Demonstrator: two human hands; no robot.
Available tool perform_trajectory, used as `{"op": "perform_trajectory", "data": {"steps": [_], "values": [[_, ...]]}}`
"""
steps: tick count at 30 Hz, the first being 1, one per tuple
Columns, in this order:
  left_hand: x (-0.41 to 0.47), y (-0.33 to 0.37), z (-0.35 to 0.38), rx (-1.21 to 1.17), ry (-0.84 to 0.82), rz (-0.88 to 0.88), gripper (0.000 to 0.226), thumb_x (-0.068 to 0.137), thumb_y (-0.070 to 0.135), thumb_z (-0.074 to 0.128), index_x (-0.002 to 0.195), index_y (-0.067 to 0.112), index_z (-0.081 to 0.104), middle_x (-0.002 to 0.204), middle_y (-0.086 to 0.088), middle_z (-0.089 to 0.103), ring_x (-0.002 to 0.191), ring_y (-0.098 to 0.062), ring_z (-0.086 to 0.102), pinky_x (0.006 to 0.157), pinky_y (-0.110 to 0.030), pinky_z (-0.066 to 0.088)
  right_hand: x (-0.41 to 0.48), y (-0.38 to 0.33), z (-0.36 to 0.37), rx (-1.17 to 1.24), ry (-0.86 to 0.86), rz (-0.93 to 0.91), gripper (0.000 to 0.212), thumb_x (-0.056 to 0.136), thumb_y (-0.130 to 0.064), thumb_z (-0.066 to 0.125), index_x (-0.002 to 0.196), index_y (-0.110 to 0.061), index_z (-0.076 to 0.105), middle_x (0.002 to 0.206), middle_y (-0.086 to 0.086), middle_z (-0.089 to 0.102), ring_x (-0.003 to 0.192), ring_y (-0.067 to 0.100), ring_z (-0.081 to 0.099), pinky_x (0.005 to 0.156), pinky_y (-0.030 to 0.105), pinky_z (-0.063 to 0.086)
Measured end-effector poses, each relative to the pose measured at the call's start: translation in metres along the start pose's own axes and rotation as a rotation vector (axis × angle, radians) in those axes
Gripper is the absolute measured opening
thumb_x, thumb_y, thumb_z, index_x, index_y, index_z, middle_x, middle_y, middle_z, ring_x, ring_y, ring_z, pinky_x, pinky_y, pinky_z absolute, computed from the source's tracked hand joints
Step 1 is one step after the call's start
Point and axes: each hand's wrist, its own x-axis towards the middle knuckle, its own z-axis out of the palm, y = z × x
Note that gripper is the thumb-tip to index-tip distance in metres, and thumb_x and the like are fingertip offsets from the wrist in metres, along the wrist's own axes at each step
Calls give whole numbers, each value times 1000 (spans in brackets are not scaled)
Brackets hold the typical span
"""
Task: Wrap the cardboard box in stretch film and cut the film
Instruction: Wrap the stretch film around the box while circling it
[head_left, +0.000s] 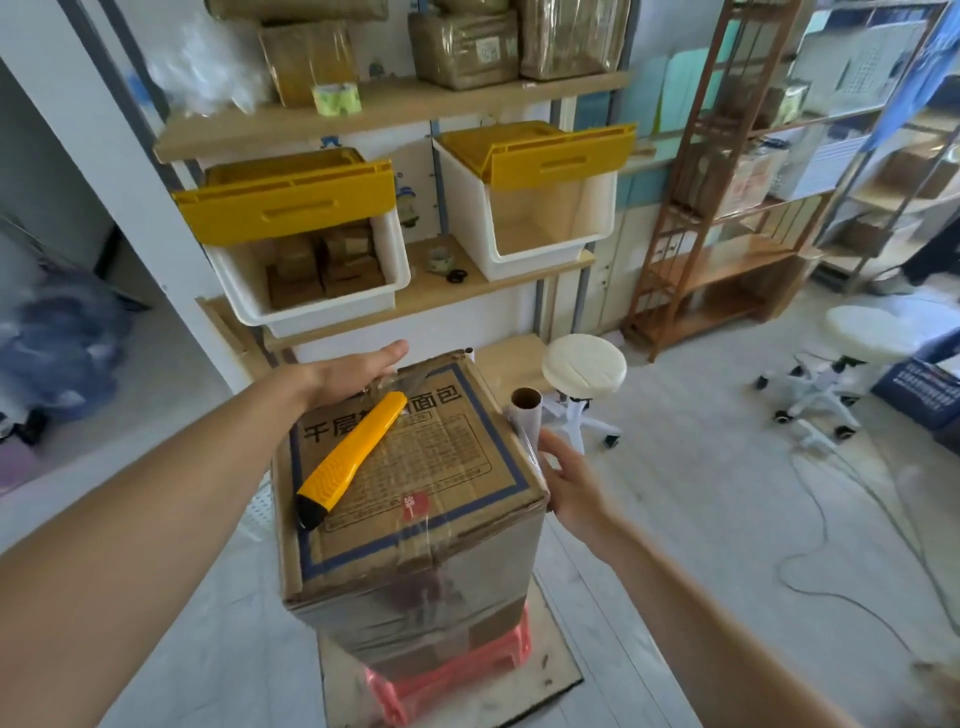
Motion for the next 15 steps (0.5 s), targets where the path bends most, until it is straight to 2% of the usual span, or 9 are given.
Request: {"op": "perform_trajectory", "data": {"steps": [3, 5, 6, 8, 9, 12, 15], "values": [[1, 0, 4, -19, 0, 22, 80, 90, 78, 18, 156, 33, 15, 161, 4, 25, 151, -17, 14, 123, -46, 3, 11, 5, 2, 15, 45, 24, 16, 107, -23, 36, 115, -20, 49, 103, 12, 56, 88, 24, 54, 68, 38, 51], [0, 1, 6, -34, 3, 28, 74, 95, 70, 18, 156, 28, 17, 161, 3, 24, 151, -17, 14, 122, -43, 4, 22, 8, 5, -69, 124, 45, 17, 106, -23, 36, 111, -13, 48, 103, 17, 56, 88, 25, 54, 73, 39, 54], [1, 0, 7, -35, 5, 29, 74, 96, 70, 18, 156, 27, 19, 161, 3, 24, 150, -18, 15, 121, -42, 5, 27, 8, 6, -101, 148, 41, 19, 106, -23, 35, 111, -9, 47, 100, 15, 55, 85, 21, 55, 71, 32, 55], [-1, 0, 7, -25, 8, 22, 90, 85, 82, 19, 156, 27, 23, 162, 1, 23, 150, -19, 18, 122, -46, 8, 36, 6, 4, -122, 172, 34, 24, 106, -23, 35, 113, -1, 44, 91, 7, 50, 70, 9, 54, 52, 12, 48], [-2, -2, 7, -22, 27, 6, 101, 76, 89, 19, 155, 27, 25, 162, 0, 25, 149, -19, 21, 122, -48, 10, 42, 6, 1, -113, 158, 40, 26, 106, -24, 36, 113, 0, 43, 88, 5, 50, 63, 8, 56, 49, 11, 47], [1, -8, 8, -34, 103, -19, 113, 65, 98, 17, 153, 28, 32, 159, 1, 33, 146, -20, 29, 120, -51, 16, 60, 1, -8, -95, 44, 39, 32, 105, -35, 37, 108, -5, 47, 89, 11, 56, 56, 9, 64, 51, 24, 53], [3, -10, 11, -32, 152, -46, 113, 63, 101, 14, 150, 32, 37, 156, 3, 39, 142, -16, 35, 119, -51, 18, 85, 2, -15, -105, -75, 72, 41, 104, -42, 36, 102, -5, 54, 91, 22, 64, 59, 23, 68, 55, 31, 55]]}}
